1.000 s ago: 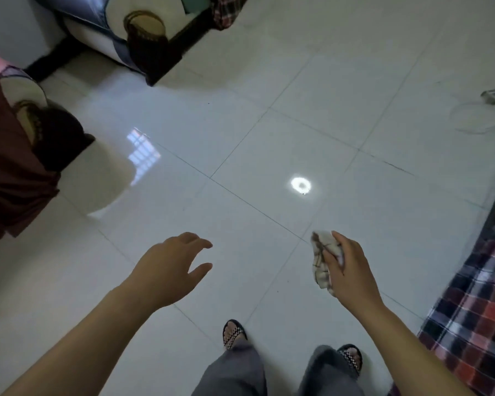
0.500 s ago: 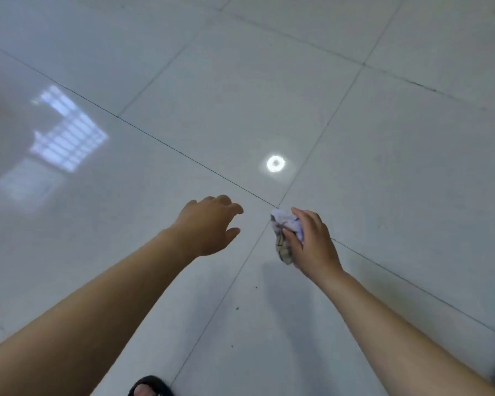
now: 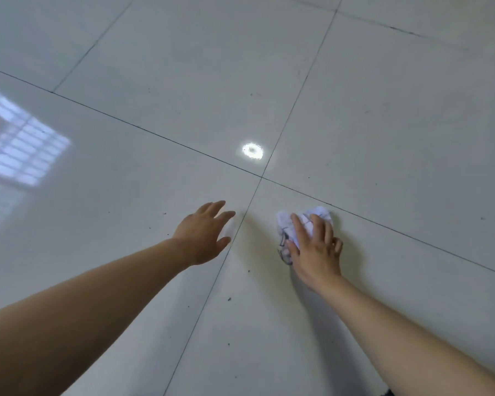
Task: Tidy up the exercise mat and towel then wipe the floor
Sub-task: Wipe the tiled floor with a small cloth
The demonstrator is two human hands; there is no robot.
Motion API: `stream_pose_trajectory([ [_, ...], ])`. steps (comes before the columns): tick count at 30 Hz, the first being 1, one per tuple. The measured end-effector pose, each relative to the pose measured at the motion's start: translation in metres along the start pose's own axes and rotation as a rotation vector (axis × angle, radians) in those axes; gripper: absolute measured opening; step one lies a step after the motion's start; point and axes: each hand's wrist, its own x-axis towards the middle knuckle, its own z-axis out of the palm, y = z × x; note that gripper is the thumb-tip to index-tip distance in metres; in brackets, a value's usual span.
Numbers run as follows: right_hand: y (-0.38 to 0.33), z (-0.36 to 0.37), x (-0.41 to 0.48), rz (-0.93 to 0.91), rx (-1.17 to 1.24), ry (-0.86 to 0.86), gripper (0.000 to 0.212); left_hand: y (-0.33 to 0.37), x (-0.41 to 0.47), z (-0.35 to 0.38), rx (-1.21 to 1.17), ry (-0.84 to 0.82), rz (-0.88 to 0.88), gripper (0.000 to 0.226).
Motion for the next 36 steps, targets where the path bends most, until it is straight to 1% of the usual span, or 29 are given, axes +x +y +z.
stream_pose_trajectory([
  [3, -0.018, 0.019, -0.013, -0.108, 0.016, -0.019, 0.053, 0.0, -0.01, 0.026, 0.073, -0.127, 0.044, 0.065],
  [5, -0.026, 0.021, -0.004, -0.221, 0.016, -0.01, 0.055, -0.001, -0.018, 0.037, 0.146, -0.196, 0.086, 0.07],
  [7, -0.026, 0.012, 0.016, -0.264, 0.044, -0.061, 0.061, -0.002, -0.024, 0.04, 0.185, -0.231, 0.092, 0.072],
  [9, -0.026, 0.007, 0.032, -0.206, 0.073, -0.067, 0.056, -0.004, -0.025, 0.041, 0.188, -0.241, 0.075, 0.073],
  [10, -0.028, 0.009, 0.034, -0.162, 0.079, -0.026, 0.053, -0.005, -0.025, 0.041, 0.188, -0.243, 0.064, 0.073],
  [12, -0.041, 0.016, 0.022, -0.092, 0.09, 0.111, 0.049, -0.011, -0.023, 0.039, 0.183, -0.24, 0.042, 0.074],
  [14, -0.054, 0.027, 0.002, -0.07, 0.103, 0.144, 0.049, -0.017, -0.021, 0.037, 0.181, -0.232, 0.026, 0.074],
  [16, -0.06, 0.033, -0.013, -0.063, 0.114, 0.119, 0.052, -0.021, -0.018, 0.037, 0.185, -0.221, 0.022, 0.073],
  [18, -0.056, 0.03, -0.008, -0.071, 0.111, 0.134, 0.052, -0.024, -0.015, 0.037, 0.165, -0.203, 0.009, 0.072],
  [21, -0.047, 0.029, 0.013, -0.178, 0.076, 0.144, 0.054, -0.027, -0.011, 0.037, 0.125, -0.176, -0.027, 0.07],
  [23, -0.048, 0.032, 0.025, -0.194, 0.109, 0.178, 0.051, -0.032, -0.009, 0.036, 0.116, -0.166, -0.06, 0.069],
  [24, -0.052, 0.032, 0.031, -0.157, 0.131, 0.2, 0.048, -0.034, -0.008, 0.036, 0.106, -0.161, -0.079, 0.069],
  [26, -0.067, 0.033, 0.04, -0.015, 0.187, 0.231, 0.04, -0.041, -0.008, 0.036, 0.091, -0.151, -0.108, 0.069],
  [27, -0.077, 0.035, 0.044, 0.047, 0.205, 0.254, 0.039, -0.044, -0.009, 0.037, 0.089, -0.147, -0.121, 0.07],
  [28, -0.087, 0.036, 0.043, 0.062, 0.211, 0.271, 0.04, -0.047, -0.011, 0.037, 0.085, -0.143, -0.135, 0.071],
  [29, -0.094, 0.039, 0.038, 0.013, 0.21, 0.275, 0.042, -0.05, -0.013, 0.038, 0.074, -0.133, -0.151, 0.071],
  [30, -0.097, 0.044, 0.029, -0.091, 0.208, 0.255, 0.043, -0.054, -0.015, 0.04, 0.063, -0.121, -0.164, 0.072],
  [32, -0.092, 0.051, 0.009, -0.331, 0.198, 0.172, 0.044, -0.061, -0.017, 0.041, 0.06, -0.099, -0.162, 0.07],
  [33, -0.085, 0.051, 0.003, -0.402, 0.198, 0.128, 0.044, -0.064, -0.019, 0.041, 0.062, -0.096, -0.153, 0.069],
  [34, -0.077, 0.051, 0.001, -0.429, 0.198, 0.104, 0.044, -0.065, -0.02, 0.041, 0.059, -0.096, -0.145, 0.068],
  [36, -0.072, 0.047, 0.009, -0.376, 0.202, 0.142, 0.042, -0.067, -0.019, 0.043, 0.049, -0.099, -0.136, 0.067],
])
